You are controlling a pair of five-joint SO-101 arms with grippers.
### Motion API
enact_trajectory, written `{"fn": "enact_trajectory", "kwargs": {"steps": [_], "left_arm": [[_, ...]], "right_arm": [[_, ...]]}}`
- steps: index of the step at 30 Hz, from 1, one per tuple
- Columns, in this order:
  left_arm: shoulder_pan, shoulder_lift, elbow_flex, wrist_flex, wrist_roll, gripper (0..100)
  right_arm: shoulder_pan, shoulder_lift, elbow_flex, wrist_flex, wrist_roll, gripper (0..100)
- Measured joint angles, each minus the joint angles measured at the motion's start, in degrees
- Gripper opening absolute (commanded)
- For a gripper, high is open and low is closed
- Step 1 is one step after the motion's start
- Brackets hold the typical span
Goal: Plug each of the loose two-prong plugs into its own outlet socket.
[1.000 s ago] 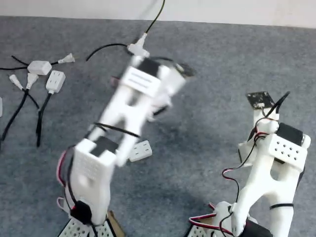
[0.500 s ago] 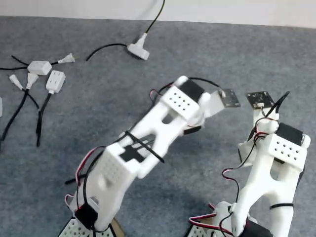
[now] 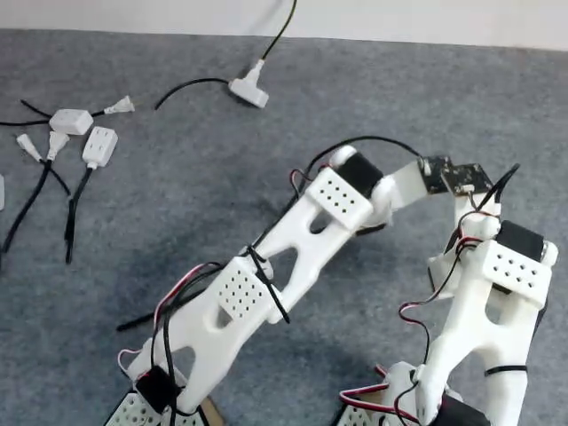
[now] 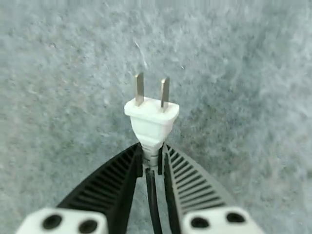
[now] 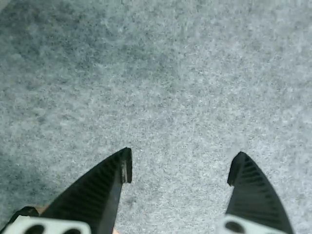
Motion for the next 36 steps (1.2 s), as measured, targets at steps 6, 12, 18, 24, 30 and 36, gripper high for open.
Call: {"fn": "enact_trajectory", "kwargs": {"steps": [6, 12, 18, 24, 30, 36], "left_arm": [[0.97, 0.00, -0.35, 1.32, 0.18, 19], [-2.90, 0.00, -0.35, 1.41, 6.15, 22], [-12.04, -0.35, -0.35, 2.02, 18.81, 22], [-28.13, -8.26, -0.35, 2.02, 31.82, 22], [-45.10, -12.31, 10.11, 2.02, 26.20, 22], [-55.30, -12.31, 22.15, 2.02, 14.42, 22]], "right_arm": [[-2.02, -0.09, 0.70, 0.00, 0.09, 31.3], [-4.13, -0.09, 3.08, 0.00, 0.26, 31.3], [-9.05, -0.09, 3.60, 0.35, 0.26, 31.3], [-16.62, -0.09, 3.60, 1.49, 1.23, 31.3], [-23.03, -0.09, -0.62, 3.43, 5.71, 31.3], [-32.26, -0.09, -3.96, 0.79, 19.25, 31.3]]}}
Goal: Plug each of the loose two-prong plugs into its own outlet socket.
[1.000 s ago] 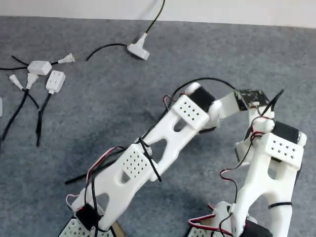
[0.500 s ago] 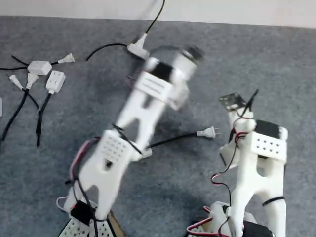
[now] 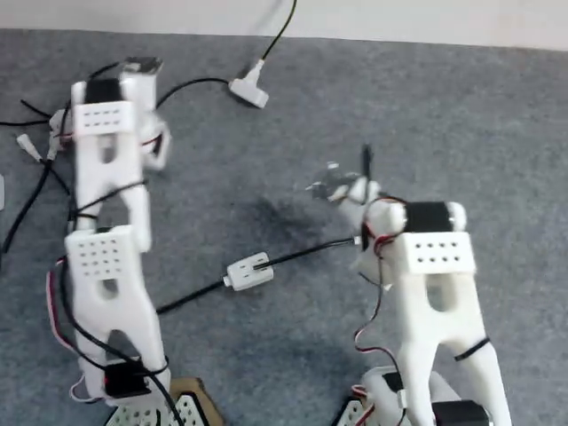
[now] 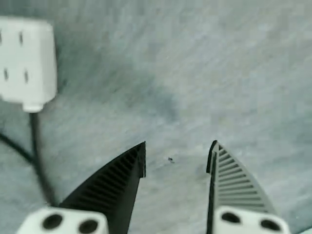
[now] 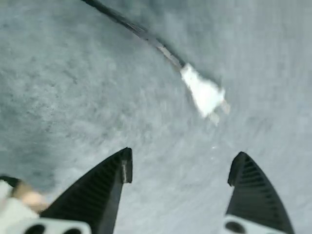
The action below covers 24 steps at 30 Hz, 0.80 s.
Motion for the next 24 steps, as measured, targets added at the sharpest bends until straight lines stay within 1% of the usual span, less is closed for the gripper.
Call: {"fn": "enact_trajectory", "kwargs": {"steps": [3, 5, 7, 10, 13, 17, 19, 21, 24], "left_arm": [[-4.48, 0.00, 2.90, 0.00, -6.07, 22], [-7.47, 0.00, 2.99, 0.00, -8.79, 22], [-10.29, -0.09, 3.08, 0.00, -10.99, 22], [-13.36, -0.09, 3.16, 0.09, -14.51, 22], [-14.95, -0.09, 3.16, 0.26, -16.35, 22], [-15.38, -0.09, 3.43, -0.97, -16.70, 22], [-15.30, -0.09, 3.43, -1.41, -16.70, 22], [-15.30, -0.09, 3.43, -1.67, -16.70, 22], [-15.30, -0.09, 3.43, -1.67, -16.70, 22]], "right_arm": [[-4.57, 0.88, 0.00, -3.78, 6.59, 31.3], [-6.24, 3.16, 0.00, -5.80, 9.14, 31.3], [-7.47, 7.12, 0.18, -8.44, 9.85, 31.3], [-7.30, 13.89, 0.18, -11.78, 9.76, 31.3], [-6.86, 18.64, 0.18, -14.42, 3.43, 31.3], [-5.98, 20.75, 0.26, -15.91, -8.70, 31.3], [-6.77, 20.75, 0.26, -16.09, -16.53, 31.3], [-9.05, 20.75, 0.09, -16.26, -24.62, 31.3], [-12.75, 20.75, -1.93, -16.26, -34.81, 31.3]]}}
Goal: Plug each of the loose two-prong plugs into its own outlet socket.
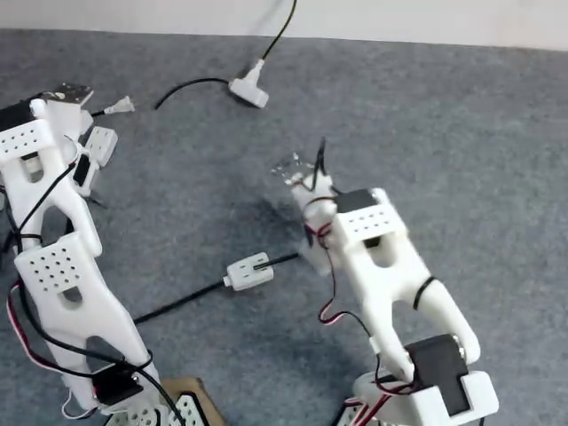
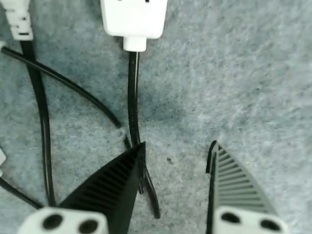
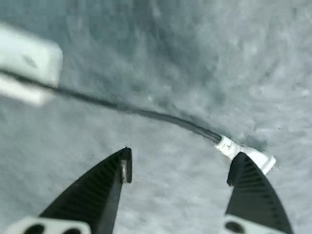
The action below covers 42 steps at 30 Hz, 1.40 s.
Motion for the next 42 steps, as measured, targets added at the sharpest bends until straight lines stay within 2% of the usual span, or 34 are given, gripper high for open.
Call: {"fn": "enact_trajectory", "kwargs": {"steps": [4, 11, 18, 26, 28, 32, 34, 39, 42], "left_arm": [[-0.09, 0.00, 0.00, 0.00, 0.00, 22], [-0.44, 0.00, 0.00, -2.90, -0.18, 22], [-0.53, 0.00, 0.00, -3.34, -0.18, 22], [-0.53, 0.00, 0.00, -4.40, -0.18, 22], [-0.53, 0.00, 0.00, -4.57, -0.18, 22], [-0.53, 0.00, 0.00, -4.75, -0.18, 22], [-0.53, 0.00, 0.00, -4.75, -0.18, 22], [-0.53, 0.00, 0.00, -4.75, -0.18, 22], [-0.53, 0.00, 0.00, -4.75, -0.18, 22]], "right_arm": [[-3.87, 0.18, -2.11, -1.49, -9.41, 31.3], [-8.26, 0.53, 2.73, -11.34, -18.02, 31.3], [-12.04, 0.53, 6.68, -13.98, -18.81, 31.3], [-14.86, 0.53, 6.59, 3.96, -9.23, 31.3], [-14.42, 0.53, 6.59, 6.51, -6.51, 31.3], [-10.55, -0.26, 6.42, 6.86, -6.07, 31.3], [-8.97, -2.90, 6.07, 4.48, -8.35, 31.3], [-8.09, -9.23, 7.47, -5.45, -19.52, 31.3], [-8.79, -9.85, 10.81, -10.99, -21.98, 31.3]]}}
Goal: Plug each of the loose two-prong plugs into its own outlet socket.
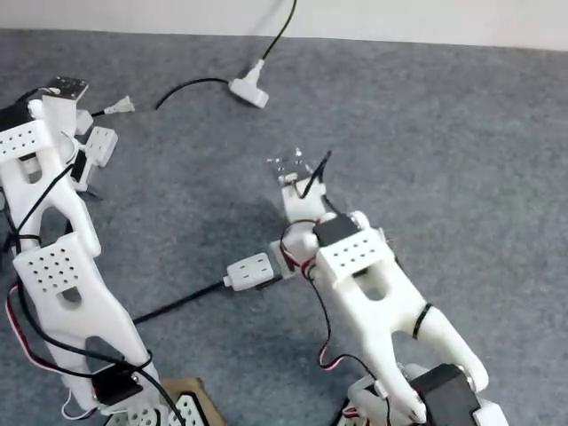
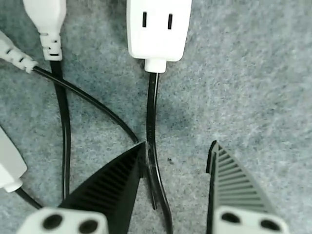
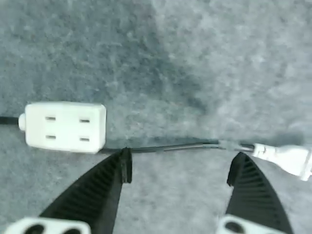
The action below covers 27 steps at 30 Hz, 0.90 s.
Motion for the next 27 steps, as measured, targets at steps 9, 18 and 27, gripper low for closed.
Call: {"fn": "enact_trajectory", "kwargs": {"steps": [9, 18, 27], "left_arm": [[-0.35, 0.00, 0.00, 0.00, 0.00, 22], [-0.35, 0.00, 0.00, 0.00, 0.00, 22], [-0.35, 0.00, 0.00, 0.00, 0.00, 22]], "right_arm": [[-0.97, 5.10, 4.57, -8.53, -3.60, 31.3], [-0.97, 13.36, 1.32, -7.47, -1.41, 31.3], [-1.05, 11.34, -1.93, 10.20, 9.76, 31.3]]}}
